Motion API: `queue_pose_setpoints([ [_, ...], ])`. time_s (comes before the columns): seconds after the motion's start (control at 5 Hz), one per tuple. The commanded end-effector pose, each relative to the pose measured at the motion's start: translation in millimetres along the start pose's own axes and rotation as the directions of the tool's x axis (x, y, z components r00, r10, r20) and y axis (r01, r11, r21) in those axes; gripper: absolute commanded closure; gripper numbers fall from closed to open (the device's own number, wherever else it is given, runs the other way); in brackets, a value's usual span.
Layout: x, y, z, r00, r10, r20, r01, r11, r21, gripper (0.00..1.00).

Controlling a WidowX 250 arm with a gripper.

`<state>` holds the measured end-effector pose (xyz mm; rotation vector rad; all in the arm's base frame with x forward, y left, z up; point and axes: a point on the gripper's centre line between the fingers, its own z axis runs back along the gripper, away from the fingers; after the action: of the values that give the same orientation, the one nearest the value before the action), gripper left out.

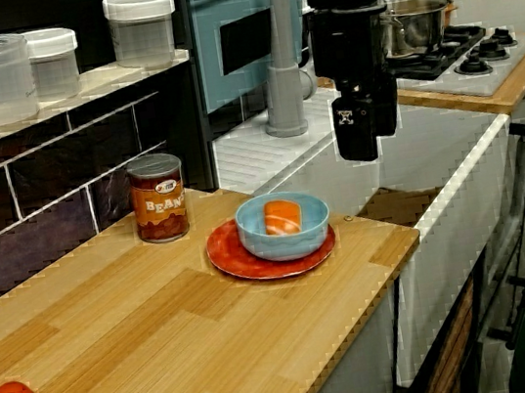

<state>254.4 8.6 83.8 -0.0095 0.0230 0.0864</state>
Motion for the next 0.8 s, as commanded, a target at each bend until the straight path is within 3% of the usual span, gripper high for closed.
queue_pose_setpoints([
  [0.0, 10.2, -10.4, -7.3, 0.999, 0.006, 0.032, -0.006, 1.0, 0.019, 0.0],
  [0.6, 24.5, -29.0, -21.5, 1.0, -0.023, 0.009, 0.023, 1.0, 0.015, 0.0],
])
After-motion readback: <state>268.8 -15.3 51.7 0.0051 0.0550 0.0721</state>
